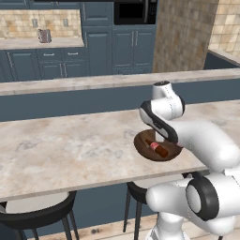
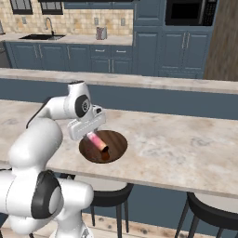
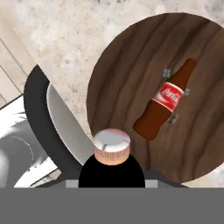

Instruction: Open the fridge, grab two sodas, and place both sodas inside the bowl with ice on the dining counter.

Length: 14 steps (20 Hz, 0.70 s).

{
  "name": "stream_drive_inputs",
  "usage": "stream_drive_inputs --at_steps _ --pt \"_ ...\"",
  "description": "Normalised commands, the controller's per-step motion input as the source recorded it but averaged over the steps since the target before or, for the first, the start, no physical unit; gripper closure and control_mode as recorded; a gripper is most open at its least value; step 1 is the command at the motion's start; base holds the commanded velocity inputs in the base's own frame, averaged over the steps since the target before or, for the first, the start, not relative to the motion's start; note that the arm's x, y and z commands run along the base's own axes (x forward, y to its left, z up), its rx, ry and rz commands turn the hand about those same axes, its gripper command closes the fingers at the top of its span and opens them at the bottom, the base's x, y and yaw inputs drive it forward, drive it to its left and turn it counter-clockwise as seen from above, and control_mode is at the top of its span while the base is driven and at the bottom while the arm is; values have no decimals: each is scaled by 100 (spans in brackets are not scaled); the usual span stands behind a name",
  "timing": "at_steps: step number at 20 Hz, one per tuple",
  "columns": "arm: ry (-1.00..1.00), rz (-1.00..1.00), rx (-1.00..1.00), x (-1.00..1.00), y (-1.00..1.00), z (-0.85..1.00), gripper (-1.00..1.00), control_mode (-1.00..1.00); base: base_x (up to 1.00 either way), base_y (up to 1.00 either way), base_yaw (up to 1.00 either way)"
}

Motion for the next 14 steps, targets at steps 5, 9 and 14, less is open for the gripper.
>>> stream_drive_inputs --at_steps 5,9,14 --pt "4 10 -1 10 0 -36 100 -100 0 0 0" --pt "0 11 0 2 0 -24 100 -100 0 0 0" --pt "0 11 0 1 0 -27 100 -100 0 0 0"
